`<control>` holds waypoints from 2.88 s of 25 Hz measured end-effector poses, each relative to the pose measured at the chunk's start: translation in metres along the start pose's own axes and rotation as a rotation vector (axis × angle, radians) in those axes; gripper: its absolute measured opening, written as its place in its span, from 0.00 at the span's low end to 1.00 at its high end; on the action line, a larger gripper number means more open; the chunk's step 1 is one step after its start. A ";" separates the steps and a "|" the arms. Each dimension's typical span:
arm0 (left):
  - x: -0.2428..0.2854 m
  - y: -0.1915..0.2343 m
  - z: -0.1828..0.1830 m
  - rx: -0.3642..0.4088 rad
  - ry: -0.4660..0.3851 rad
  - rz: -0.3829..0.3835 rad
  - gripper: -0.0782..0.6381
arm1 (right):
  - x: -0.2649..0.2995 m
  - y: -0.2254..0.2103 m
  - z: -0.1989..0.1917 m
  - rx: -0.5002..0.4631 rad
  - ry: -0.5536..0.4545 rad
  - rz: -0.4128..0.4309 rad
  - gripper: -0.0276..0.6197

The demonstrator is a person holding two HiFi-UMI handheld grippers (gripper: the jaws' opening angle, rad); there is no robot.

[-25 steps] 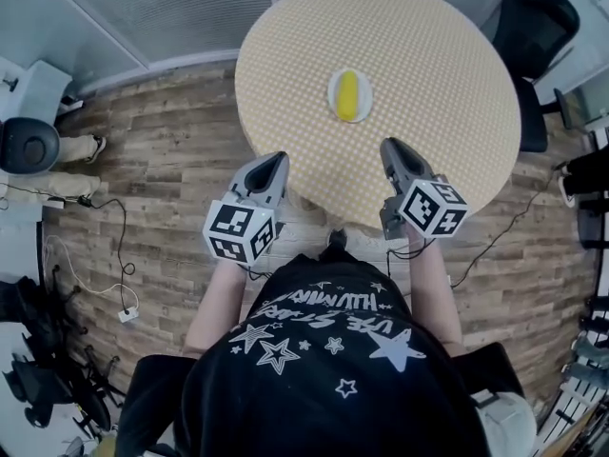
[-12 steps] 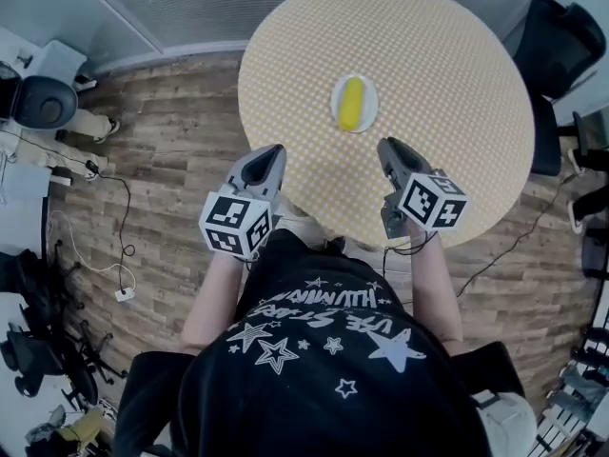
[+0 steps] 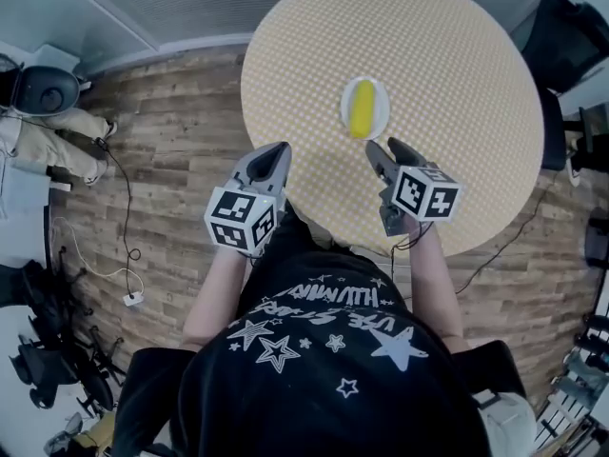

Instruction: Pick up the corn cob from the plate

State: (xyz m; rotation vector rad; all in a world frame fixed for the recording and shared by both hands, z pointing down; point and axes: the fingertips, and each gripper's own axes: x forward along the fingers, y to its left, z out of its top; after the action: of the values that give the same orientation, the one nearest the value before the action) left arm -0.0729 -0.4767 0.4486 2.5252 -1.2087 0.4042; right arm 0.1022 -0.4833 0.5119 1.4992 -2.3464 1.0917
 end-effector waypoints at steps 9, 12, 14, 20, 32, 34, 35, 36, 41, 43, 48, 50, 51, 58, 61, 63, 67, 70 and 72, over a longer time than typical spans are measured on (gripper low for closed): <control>0.053 0.045 0.002 0.027 0.071 -0.124 0.12 | 0.044 -0.011 0.002 0.063 0.055 -0.125 0.49; 0.066 0.057 0.003 0.032 0.088 -0.163 0.12 | 0.061 -0.013 0.011 0.070 0.065 -0.166 0.49; 0.074 0.066 0.004 0.030 0.098 -0.183 0.12 | 0.074 -0.017 0.017 0.076 0.072 -0.201 0.49; 0.090 0.089 0.004 0.022 0.117 -0.239 0.12 | 0.102 -0.037 0.016 0.080 0.134 -0.334 0.49; 0.117 0.118 -0.007 -0.007 0.155 -0.314 0.12 | 0.137 -0.075 0.007 0.037 0.293 -0.508 0.49; 0.120 0.122 -0.008 -0.004 0.158 -0.317 0.12 | 0.142 -0.077 0.005 0.033 0.324 -0.518 0.49; 0.121 0.123 -0.008 -0.003 0.158 -0.318 0.12 | 0.143 -0.078 0.004 0.030 0.341 -0.526 0.49; 0.121 0.123 -0.009 -0.003 0.159 -0.319 0.12 | 0.144 -0.080 0.003 0.028 0.356 -0.533 0.49; 0.124 0.126 -0.011 -0.011 0.162 -0.318 0.12 | 0.147 -0.084 0.000 0.019 0.396 -0.557 0.49; 0.126 0.126 -0.009 -0.010 0.160 -0.314 0.12 | 0.148 -0.086 0.001 0.021 0.411 -0.555 0.49; 0.127 0.123 -0.008 -0.005 0.159 -0.311 0.12 | 0.149 -0.085 0.000 0.000 0.452 -0.530 0.48; 0.126 0.120 -0.008 0.003 0.163 -0.309 0.12 | 0.151 -0.085 -0.001 0.014 0.448 -0.501 0.48; 0.126 0.119 -0.009 0.006 0.165 -0.309 0.12 | 0.151 -0.085 -0.002 0.022 0.445 -0.486 0.48; 0.126 0.107 -0.007 0.023 0.168 -0.312 0.12 | 0.155 -0.088 -0.002 -0.059 0.496 -0.476 0.45; 0.122 0.101 -0.004 0.032 0.163 -0.307 0.12 | 0.157 -0.086 0.001 -0.135 0.489 -0.458 0.45; 0.118 0.098 -0.002 0.038 0.162 -0.299 0.12 | 0.156 -0.085 0.002 -0.156 0.474 -0.434 0.45; 0.110 0.096 -0.001 0.047 0.163 -0.274 0.12 | 0.152 -0.082 0.003 -0.052 0.395 -0.369 0.45; 0.104 0.092 -0.001 0.052 0.163 -0.260 0.12 | 0.142 -0.077 0.006 0.005 0.323 -0.329 0.45; 0.101 0.086 -0.001 0.058 0.162 -0.253 0.12 | 0.134 -0.071 0.011 0.049 0.259 -0.283 0.45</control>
State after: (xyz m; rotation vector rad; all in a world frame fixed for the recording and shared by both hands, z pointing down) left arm -0.0797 -0.5981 0.5007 2.5929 -0.8182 0.5734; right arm 0.0987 -0.6048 0.6033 1.5416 -1.8834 1.1926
